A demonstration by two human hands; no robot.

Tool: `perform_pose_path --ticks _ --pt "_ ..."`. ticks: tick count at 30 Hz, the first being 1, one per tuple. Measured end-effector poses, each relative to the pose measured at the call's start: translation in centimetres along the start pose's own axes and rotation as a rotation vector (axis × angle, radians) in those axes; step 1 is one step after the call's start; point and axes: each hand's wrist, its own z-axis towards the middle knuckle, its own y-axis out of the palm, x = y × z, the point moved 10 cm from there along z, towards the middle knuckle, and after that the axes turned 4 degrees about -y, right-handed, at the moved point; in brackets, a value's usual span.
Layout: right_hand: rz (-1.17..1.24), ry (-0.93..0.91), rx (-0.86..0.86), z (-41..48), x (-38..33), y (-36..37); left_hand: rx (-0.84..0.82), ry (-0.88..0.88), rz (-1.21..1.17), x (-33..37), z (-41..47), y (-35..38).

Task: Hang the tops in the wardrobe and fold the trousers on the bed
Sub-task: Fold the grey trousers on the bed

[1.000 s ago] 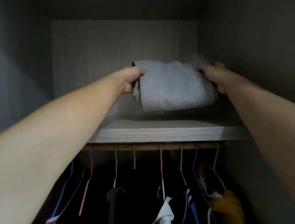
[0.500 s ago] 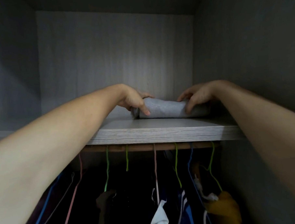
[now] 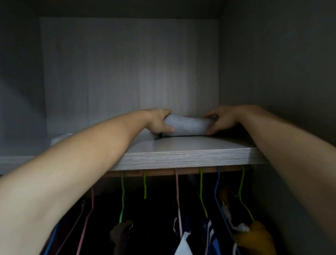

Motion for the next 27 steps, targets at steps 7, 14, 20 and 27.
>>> perform_pose_path --ticks 7,14,20,27 --pt "-0.064 0.007 0.460 -5.6 -3.3 -4.6 0.476 -0.094 0.049 -2.2 -7.1 -7.2" --pt "-0.176 -0.091 0.801 -16.6 -9.2 -4.5 0.745 -0.037 0.009 -3.8 -19.0 -6.9" --pt "-0.187 -0.061 1.018 -25.3 -11.3 -0.7 0.975 0.081 -0.196 -3.9 -27.4 -4.3" --pt "-0.418 0.049 0.878 -36.9 -9.0 10.7 0.889 0.166 -0.367 2.8 -34.2 6.5"
